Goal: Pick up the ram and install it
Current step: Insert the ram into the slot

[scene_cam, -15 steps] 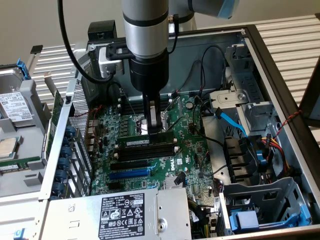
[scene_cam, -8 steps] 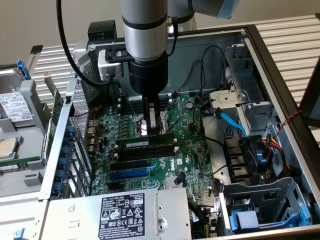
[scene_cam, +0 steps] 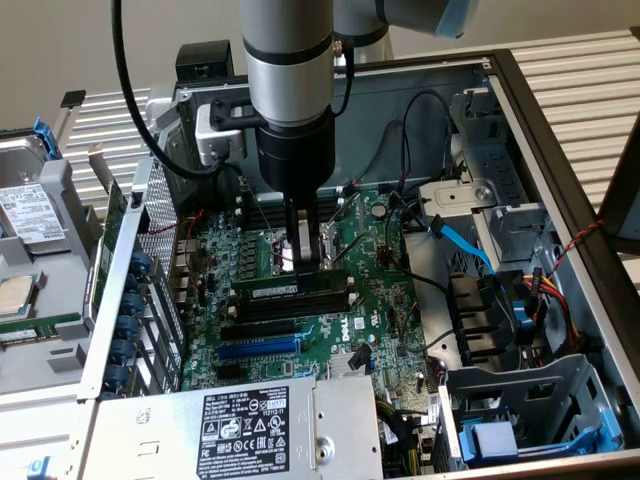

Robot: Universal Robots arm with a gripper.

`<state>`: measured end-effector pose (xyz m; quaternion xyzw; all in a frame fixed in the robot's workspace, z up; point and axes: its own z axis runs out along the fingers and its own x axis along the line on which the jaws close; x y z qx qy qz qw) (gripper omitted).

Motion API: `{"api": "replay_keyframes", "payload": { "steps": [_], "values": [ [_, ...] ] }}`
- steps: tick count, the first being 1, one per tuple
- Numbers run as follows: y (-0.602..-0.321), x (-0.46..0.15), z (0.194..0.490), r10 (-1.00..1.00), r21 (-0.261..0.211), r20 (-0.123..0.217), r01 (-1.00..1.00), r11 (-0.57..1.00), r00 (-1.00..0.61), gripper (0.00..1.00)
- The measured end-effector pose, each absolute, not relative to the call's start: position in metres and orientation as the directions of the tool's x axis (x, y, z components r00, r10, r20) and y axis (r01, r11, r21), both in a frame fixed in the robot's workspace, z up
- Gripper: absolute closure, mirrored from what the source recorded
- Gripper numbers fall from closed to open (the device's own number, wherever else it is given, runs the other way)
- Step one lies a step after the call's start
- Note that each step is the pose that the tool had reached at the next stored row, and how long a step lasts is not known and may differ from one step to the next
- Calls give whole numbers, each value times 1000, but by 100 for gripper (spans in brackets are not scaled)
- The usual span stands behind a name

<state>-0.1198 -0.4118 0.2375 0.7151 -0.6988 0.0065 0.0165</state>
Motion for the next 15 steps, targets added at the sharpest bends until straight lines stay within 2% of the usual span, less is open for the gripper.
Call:
{"api": "replay_keyframes", "payload": {
  "steps": [15],
  "values": [
    [-413,-120,235,-999,14,32,-1000,-21,21,87]
  ]
}}
